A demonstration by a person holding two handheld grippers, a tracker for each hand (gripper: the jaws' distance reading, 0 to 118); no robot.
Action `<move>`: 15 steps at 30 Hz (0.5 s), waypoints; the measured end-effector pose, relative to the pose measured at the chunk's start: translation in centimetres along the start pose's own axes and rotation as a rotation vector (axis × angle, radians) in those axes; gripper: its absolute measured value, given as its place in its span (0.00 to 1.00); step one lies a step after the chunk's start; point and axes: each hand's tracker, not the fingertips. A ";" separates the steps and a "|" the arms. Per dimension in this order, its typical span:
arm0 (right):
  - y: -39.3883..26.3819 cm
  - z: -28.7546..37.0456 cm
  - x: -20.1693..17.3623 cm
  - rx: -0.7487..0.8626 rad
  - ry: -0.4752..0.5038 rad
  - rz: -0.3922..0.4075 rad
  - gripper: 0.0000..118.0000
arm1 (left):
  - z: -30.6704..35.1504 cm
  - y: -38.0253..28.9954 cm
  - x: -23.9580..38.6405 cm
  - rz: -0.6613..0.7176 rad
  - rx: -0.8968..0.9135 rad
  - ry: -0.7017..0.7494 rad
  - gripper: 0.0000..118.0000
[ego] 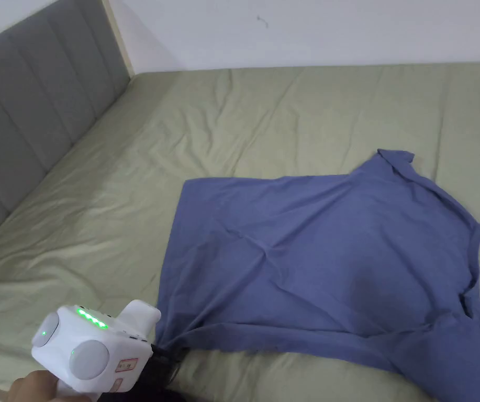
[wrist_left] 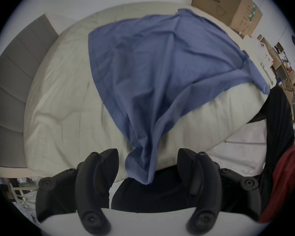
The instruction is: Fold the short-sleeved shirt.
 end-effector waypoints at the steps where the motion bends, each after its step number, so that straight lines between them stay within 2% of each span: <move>1: -0.1 0.0 0.1 -0.004 0.000 -0.006 0.01 | -0.1 0.0 0.2 -0.005 0.001 0.001 0.61; 2: -0.2 0.0 0.2 -0.007 -0.005 -0.009 0.01 | -0.2 0.0 0.2 -0.002 0.008 0.003 0.57; 3: -0.4 0.1 0.4 -0.012 -0.010 -0.009 0.01 | -0.1 -0.1 0.3 0.003 0.002 -0.009 0.34; 4: -0.6 0.1 0.6 -0.016 -0.017 -0.009 0.01 | 0.0 -0.1 0.3 -0.001 0.020 0.012 0.04; 5: -0.8 0.1 0.9 -0.028 -0.024 -0.007 0.01 | 0.7 0.0 0.5 -0.001 0.067 0.049 0.03; 7: -1.3 0.0 1.3 -0.058 -0.032 -0.008 0.01 | 0.7 0.2 -0.1 0.031 0.062 -0.032 0.03; 8: -1.6 -0.2 1.7 -0.076 -0.040 -0.006 0.01 | 0.8 0.3 -0.1 0.027 0.066 -0.019 0.03; 12: -3.4 -3.2 3.3 -0.369 -0.147 0.065 0.01 | 1.8 0.3 -0.6 0.080 0.128 -0.060 0.03; 14: -5.8 -5.0 5.2 -0.479 -0.207 0.067 0.04 | 2.7 0.5 0.2 0.072 0.140 -0.053 0.03; 15: -6.8 -6.0 5.9 -0.572 -0.218 0.065 0.11 | 2.9 0.6 0.3 0.063 0.146 -0.049 0.03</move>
